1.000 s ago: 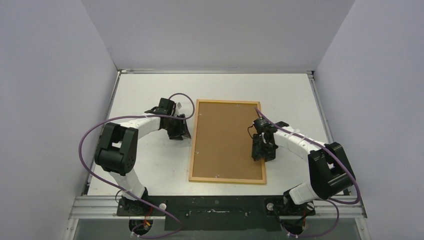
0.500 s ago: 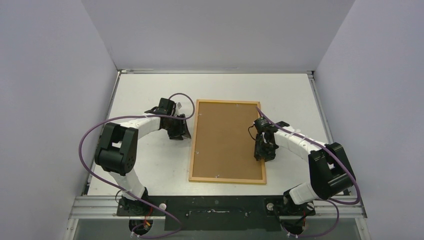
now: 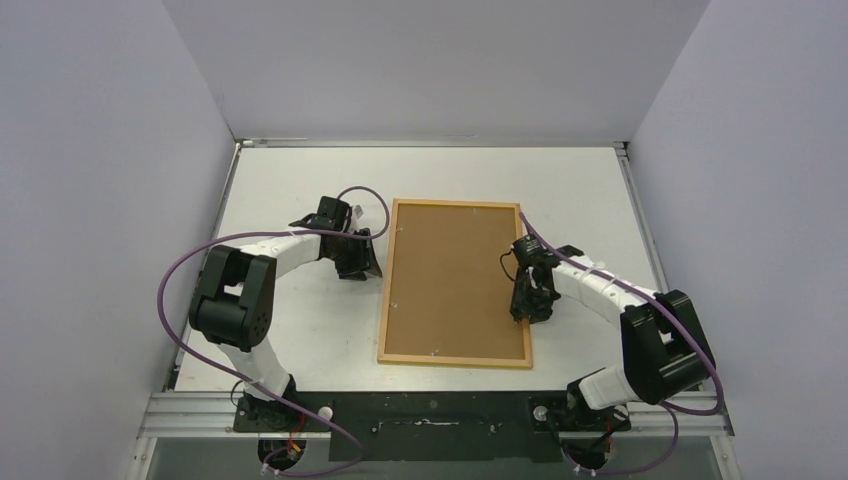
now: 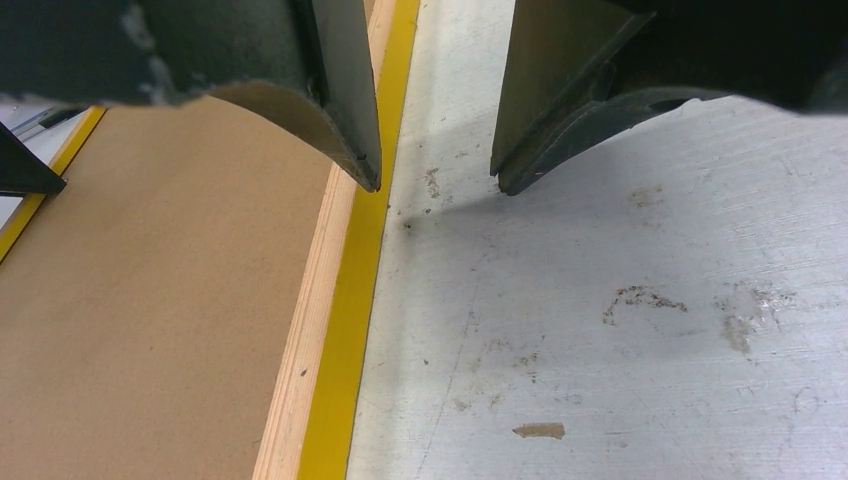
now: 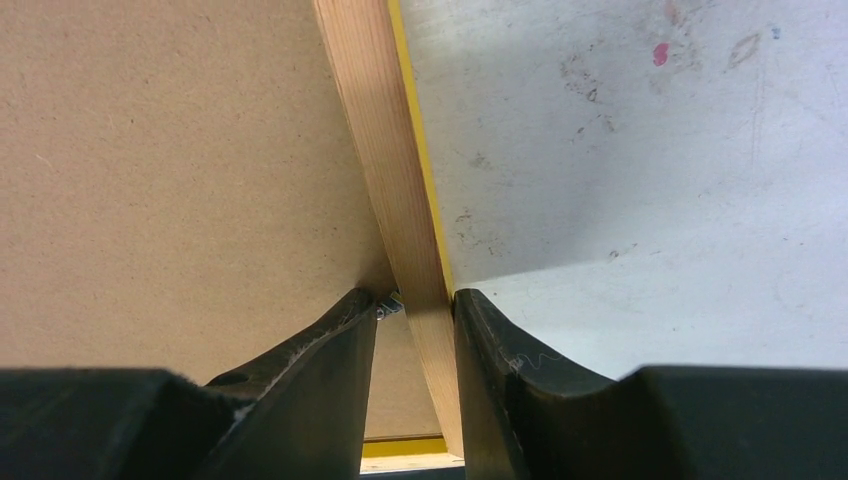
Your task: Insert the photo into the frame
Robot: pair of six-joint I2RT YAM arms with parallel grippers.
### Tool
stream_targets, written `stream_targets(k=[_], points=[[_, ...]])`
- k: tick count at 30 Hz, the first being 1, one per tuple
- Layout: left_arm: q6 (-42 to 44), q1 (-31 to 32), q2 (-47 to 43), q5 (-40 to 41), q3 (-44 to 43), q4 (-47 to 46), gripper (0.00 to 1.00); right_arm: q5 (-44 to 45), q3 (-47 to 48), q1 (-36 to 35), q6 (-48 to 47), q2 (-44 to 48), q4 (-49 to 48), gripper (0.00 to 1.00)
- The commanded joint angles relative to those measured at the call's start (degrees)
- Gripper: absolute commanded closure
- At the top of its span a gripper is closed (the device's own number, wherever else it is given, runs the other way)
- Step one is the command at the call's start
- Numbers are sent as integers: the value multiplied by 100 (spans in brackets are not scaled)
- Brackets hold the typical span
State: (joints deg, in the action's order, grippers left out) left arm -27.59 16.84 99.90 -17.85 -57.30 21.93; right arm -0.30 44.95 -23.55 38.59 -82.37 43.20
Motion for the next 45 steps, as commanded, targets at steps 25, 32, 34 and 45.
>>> stream_targets(k=[25, 32, 34, 45], points=[[310, -32, -532, 493, -340, 248, 49, -80, 453, 690, -477, -293, -1051, 49], [558, -128, -1120, 1264, -207, 373, 22, -197, 1235, 987, -966, -1171, -1251, 51], [644, -229, -1212, 1265, -207, 417, 11, -215, 1375, 1005, -1040, -1352, -1253, 53], [396, -1161, -1424, 996, -19, 252, 3, -249, 1566, 1151, -934, -1638, -1319, 83]])
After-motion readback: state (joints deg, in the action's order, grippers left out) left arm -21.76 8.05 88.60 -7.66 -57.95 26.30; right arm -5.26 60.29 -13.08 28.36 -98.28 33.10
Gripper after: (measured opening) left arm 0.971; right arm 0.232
